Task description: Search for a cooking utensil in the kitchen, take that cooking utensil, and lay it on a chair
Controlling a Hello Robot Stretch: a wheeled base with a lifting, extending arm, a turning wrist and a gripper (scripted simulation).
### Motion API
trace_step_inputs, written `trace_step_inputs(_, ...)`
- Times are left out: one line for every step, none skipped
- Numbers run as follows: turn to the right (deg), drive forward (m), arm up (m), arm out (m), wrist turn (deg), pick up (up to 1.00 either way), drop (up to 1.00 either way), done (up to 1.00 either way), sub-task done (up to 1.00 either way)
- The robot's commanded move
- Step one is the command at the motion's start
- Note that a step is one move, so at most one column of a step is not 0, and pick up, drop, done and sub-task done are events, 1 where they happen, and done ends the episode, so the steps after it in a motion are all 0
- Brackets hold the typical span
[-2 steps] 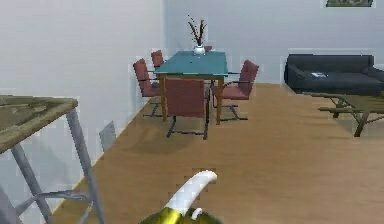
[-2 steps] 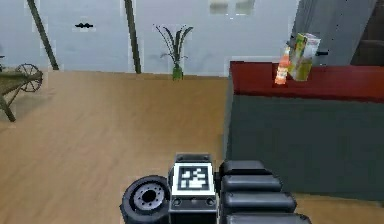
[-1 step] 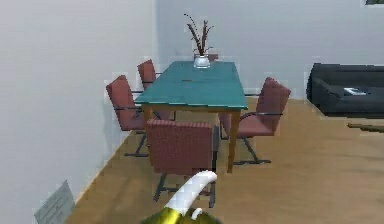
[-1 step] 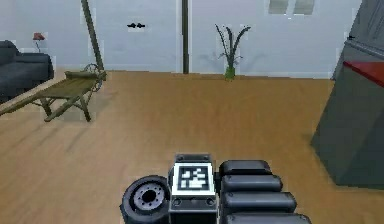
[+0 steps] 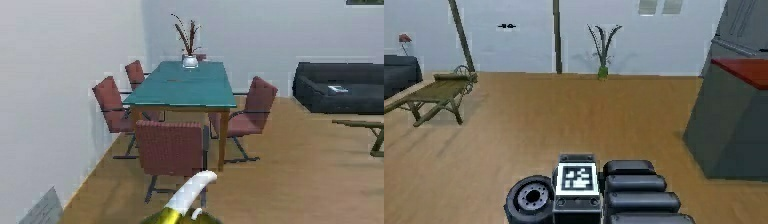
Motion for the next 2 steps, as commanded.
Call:
trace_step_inputs(0.0,0.35,0.0,0.0,0.0,0.0,0.0,0.0,0.0)
trace_step_inputs(-45.0,0.0,0.0,0.0,0.0,0.0,0.0,0.0,0.0)
